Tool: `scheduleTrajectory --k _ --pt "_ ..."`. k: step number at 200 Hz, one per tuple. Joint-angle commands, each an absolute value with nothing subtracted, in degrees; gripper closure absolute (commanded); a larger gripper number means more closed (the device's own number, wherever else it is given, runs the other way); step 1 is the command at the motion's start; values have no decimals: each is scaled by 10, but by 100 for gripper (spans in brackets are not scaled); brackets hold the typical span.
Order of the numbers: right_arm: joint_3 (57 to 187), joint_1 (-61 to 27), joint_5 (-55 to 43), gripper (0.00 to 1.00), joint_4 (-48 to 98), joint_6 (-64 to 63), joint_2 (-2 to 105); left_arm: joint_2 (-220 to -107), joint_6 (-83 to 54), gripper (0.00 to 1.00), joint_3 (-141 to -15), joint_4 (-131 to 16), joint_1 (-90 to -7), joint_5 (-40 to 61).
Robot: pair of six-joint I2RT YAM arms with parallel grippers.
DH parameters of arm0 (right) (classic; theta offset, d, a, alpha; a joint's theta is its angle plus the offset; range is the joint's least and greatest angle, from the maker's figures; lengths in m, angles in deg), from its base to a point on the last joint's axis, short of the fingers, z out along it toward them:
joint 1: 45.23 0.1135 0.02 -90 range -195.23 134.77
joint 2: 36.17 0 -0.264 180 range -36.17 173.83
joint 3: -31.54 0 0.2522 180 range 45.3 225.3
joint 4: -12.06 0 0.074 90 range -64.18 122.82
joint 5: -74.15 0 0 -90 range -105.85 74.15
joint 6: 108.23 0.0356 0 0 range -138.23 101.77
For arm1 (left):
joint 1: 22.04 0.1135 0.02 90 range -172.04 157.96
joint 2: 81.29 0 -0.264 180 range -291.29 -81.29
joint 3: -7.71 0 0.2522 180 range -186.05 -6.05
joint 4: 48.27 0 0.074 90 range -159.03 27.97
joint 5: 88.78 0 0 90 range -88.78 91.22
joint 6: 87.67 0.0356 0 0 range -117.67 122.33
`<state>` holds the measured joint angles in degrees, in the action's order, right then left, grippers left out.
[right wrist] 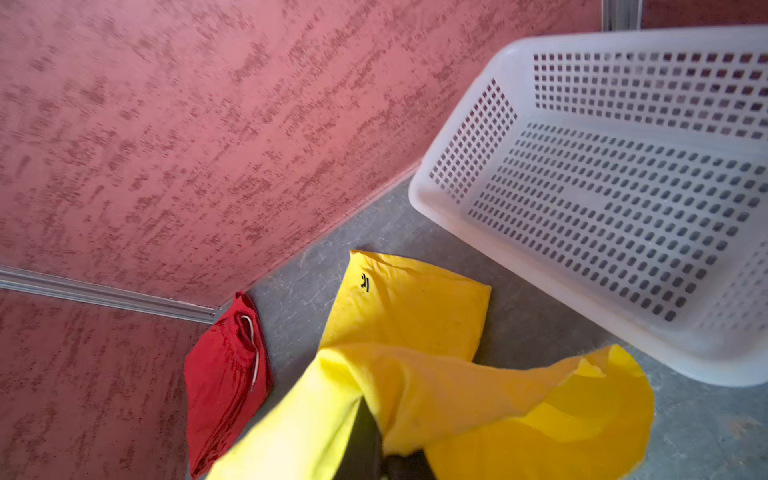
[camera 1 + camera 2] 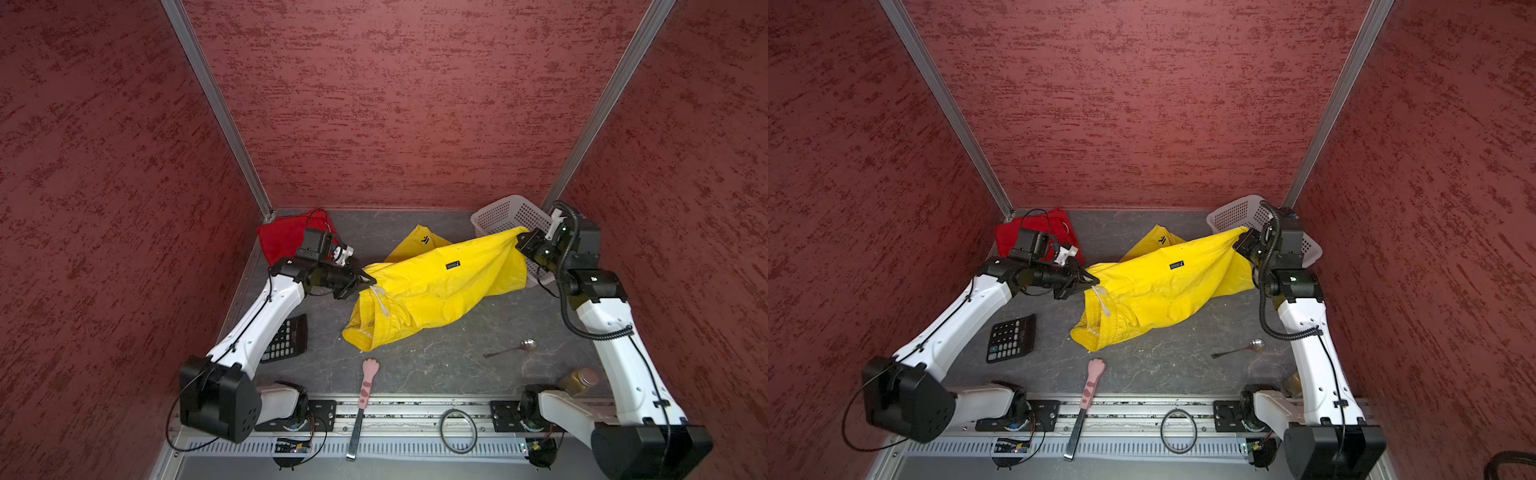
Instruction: Fold and stack the shorts
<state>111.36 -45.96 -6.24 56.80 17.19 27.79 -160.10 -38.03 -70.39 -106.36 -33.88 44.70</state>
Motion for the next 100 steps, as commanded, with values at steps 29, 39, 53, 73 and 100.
scheduleTrajectory --k 29,39,53,73,100 --pt "1091 -463 -42 100 536 185 335 -1736 -386 35 -691 -930 -284 433" --pt "1096 -463 -32 100 538 182 348 -1743 -404 37 -675 -900 -276 421" --pt "1096 -463 -31 100 538 178 359 -1737 -430 41 -644 -870 -265 399" --pt "1096 -463 -25 100 533 175 370 -1696 -428 41 -629 -921 -286 291" --pt "1100 -462 -20 100 525 175 387 -1641 -420 51 -658 -961 -389 201"
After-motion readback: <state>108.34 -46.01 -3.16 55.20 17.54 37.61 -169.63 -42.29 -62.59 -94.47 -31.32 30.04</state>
